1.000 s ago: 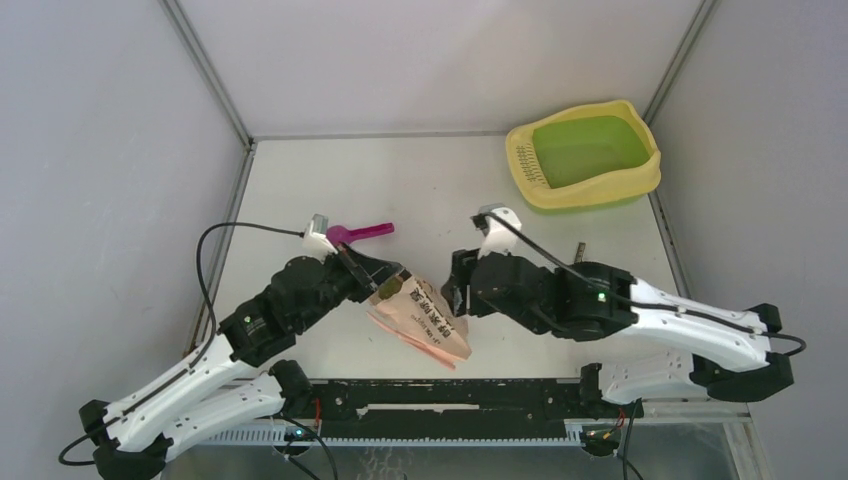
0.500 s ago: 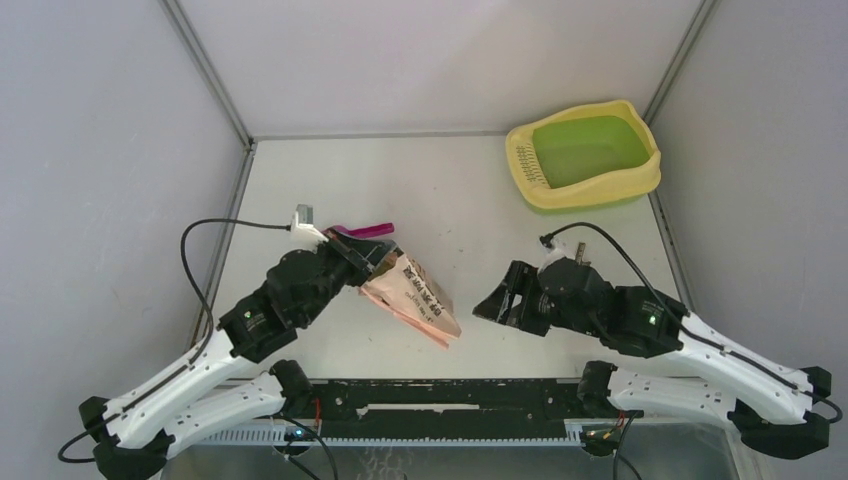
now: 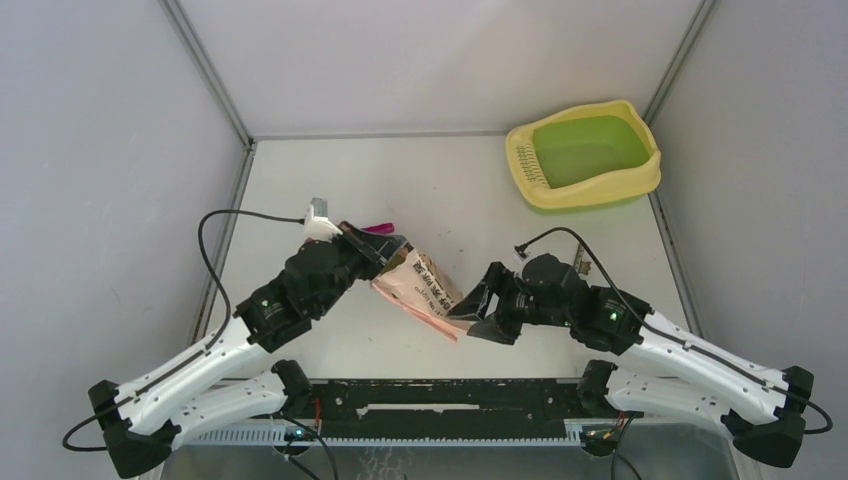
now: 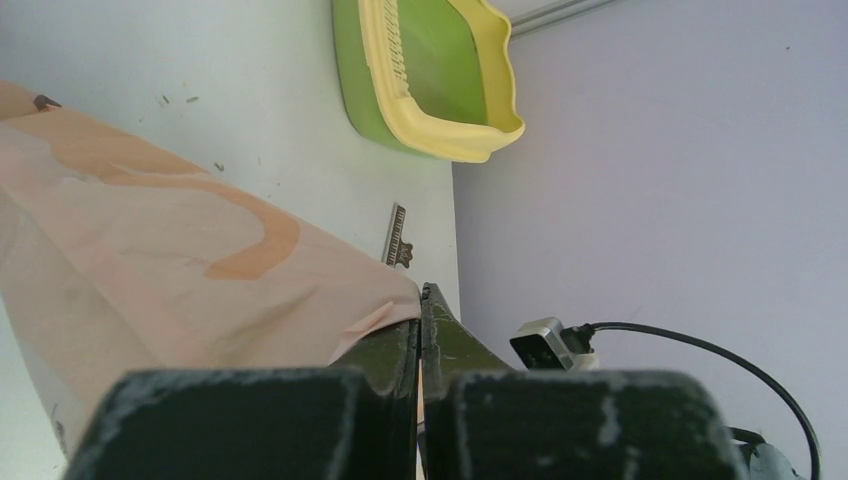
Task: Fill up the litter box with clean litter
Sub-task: Open the cat litter bag at the center of the board.
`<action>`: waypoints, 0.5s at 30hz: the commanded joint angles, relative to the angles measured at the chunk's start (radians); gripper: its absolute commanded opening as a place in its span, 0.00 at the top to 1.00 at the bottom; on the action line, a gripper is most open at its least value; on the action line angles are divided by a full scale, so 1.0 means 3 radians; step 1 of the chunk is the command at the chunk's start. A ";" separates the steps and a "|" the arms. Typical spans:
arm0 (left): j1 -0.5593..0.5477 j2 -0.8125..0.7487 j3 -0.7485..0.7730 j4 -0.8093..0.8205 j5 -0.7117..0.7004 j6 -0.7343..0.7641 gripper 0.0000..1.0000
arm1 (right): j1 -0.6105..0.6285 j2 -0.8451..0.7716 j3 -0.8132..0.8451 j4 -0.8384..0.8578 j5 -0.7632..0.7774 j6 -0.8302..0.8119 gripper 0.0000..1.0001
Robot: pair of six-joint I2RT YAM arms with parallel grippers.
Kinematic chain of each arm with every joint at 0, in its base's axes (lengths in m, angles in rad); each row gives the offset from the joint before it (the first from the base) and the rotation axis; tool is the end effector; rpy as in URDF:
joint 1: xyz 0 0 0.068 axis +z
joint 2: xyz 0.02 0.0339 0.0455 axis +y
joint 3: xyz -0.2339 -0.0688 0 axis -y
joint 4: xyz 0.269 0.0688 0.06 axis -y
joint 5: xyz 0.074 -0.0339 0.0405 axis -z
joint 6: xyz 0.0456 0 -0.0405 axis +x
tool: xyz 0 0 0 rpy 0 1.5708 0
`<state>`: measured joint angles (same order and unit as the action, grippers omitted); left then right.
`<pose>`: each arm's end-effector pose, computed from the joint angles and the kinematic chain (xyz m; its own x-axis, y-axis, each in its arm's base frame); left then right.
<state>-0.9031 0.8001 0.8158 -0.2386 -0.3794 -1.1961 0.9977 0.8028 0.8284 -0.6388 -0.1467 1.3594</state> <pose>0.1610 -0.1769 0.3198 -0.5208 -0.7357 -0.4331 0.0577 0.4758 -0.8776 0.1149 0.1904 0.2801 -0.9416 0.3248 -0.0893 0.1171 0.5643 0.8173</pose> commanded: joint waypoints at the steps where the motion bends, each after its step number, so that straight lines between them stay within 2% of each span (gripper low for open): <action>1: -0.0017 -0.0029 0.0350 0.0554 0.0081 -0.0001 1.00 | -0.0016 0.0006 -0.0019 0.0413 -0.0186 0.0196 0.26; 6: -0.0017 0.0030 0.0361 0.0591 0.0211 -0.0015 1.00 | -0.0104 0.0020 -0.0051 0.0497 -0.0061 0.0183 0.32; 15: -0.0020 -0.0056 0.0269 0.0579 0.0231 -0.0044 1.00 | -0.0441 0.0121 -0.0052 0.0669 -0.0181 0.0217 0.44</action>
<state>-0.9009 0.8246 0.8162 -0.1967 -0.3580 -1.1969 0.8970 0.8360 0.8043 -0.5533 -0.2085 1.4021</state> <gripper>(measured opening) 0.003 0.590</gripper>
